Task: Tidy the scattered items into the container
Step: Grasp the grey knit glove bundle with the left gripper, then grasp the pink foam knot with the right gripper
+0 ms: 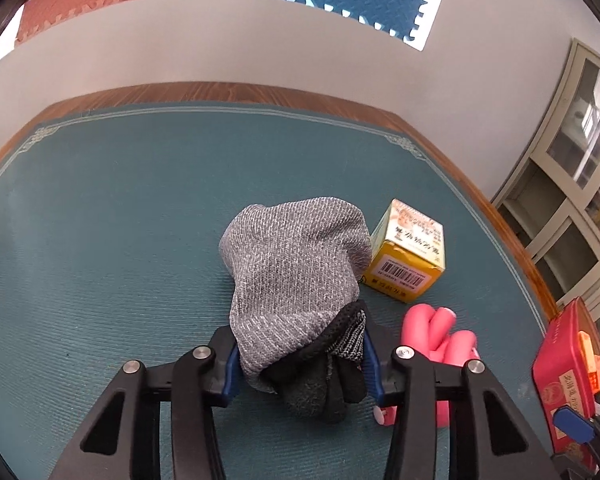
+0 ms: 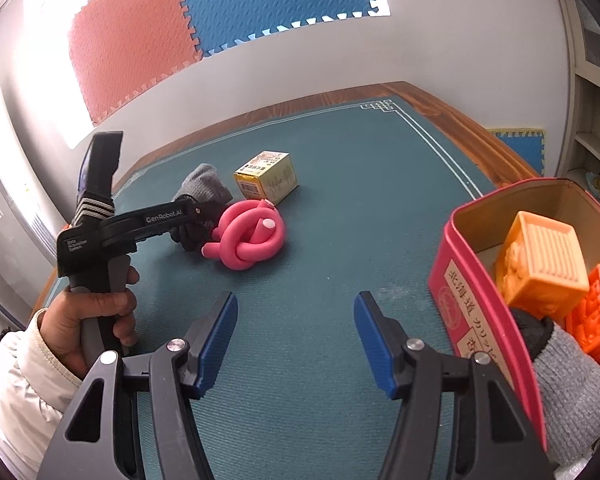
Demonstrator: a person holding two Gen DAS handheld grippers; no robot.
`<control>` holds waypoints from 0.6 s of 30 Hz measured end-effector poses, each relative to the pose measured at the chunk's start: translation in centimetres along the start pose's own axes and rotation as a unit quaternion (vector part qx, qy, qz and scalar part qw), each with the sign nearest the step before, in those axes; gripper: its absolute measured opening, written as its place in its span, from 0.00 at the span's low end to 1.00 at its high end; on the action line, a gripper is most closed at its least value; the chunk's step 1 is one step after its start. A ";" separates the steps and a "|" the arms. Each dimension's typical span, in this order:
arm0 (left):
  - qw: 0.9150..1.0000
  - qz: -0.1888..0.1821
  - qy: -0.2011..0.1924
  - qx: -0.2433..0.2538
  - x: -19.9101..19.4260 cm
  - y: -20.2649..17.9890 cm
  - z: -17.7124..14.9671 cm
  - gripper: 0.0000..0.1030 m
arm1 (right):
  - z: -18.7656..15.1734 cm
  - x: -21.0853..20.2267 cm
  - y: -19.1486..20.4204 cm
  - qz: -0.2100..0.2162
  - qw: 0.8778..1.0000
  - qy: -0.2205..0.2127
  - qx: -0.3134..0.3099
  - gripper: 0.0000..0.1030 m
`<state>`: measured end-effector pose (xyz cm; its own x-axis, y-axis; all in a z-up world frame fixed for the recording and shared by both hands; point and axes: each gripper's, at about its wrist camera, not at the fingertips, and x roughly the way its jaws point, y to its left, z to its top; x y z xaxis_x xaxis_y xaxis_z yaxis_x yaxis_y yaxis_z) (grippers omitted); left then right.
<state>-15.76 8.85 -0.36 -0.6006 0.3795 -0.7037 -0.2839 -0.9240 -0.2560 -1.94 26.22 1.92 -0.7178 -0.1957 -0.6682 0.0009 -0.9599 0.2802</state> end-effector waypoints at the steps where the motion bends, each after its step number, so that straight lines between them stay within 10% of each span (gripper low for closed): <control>1: 1.000 -0.002 -0.004 0.000 -0.1 -0.1 0.3 0.47 | 0.1 0.1 0.1 0.001 1.000 0.002 0.000 0.63; 18: 0.997 -0.048 -0.040 -0.034 -3.9 1.6 1.2 0.47 | 4.2 8.0 2.0 0.001 0.997 0.061 0.045 0.63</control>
